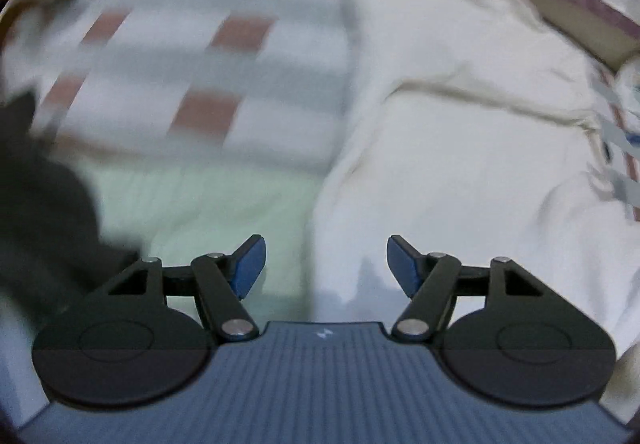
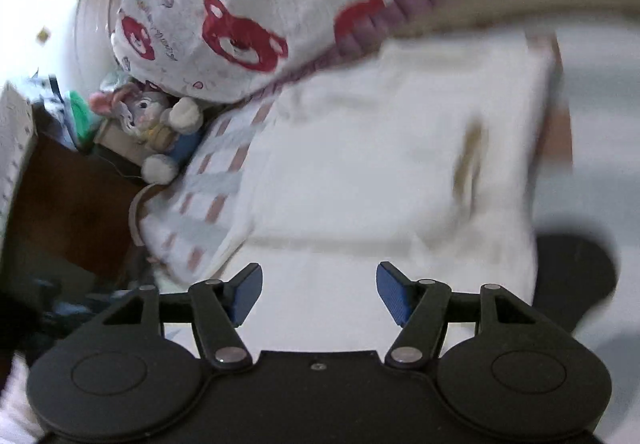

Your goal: Fold clothes

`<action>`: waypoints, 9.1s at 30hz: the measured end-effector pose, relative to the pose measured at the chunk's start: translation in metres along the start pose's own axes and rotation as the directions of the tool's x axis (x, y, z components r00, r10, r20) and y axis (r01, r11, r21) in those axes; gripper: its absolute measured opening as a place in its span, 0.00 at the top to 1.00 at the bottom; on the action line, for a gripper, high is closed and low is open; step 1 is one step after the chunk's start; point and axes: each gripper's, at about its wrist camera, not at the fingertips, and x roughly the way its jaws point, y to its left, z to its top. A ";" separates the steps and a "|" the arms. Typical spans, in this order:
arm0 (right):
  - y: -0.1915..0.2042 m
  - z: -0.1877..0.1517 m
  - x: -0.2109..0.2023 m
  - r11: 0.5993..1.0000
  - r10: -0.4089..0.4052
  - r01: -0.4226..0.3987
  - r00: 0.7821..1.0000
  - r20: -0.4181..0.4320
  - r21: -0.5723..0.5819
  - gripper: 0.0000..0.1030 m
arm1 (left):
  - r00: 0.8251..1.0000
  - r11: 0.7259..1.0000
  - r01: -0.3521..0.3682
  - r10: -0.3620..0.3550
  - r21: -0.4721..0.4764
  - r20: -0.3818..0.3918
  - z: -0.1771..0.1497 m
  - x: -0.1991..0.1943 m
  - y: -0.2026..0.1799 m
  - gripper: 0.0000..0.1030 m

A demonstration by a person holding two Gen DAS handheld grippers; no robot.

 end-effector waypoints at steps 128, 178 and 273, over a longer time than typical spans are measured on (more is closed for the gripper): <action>-0.034 0.001 0.033 0.920 -0.120 0.095 0.992 0.043 0.381 0.54 | 0.822 0.987 0.150 -0.159 0.061 0.548 0.096 0.063 -0.133 0.95; -0.043 0.088 0.074 0.687 -0.383 0.498 0.867 0.320 -0.528 0.32 | 0.780 0.965 -0.037 -0.135 0.260 0.611 0.119 0.130 -0.140 0.30; 0.066 0.037 0.126 0.579 -0.302 0.380 0.922 0.244 -0.721 0.46 | 0.931 0.997 -0.041 0.062 -0.064 0.360 0.130 0.153 -0.107 0.46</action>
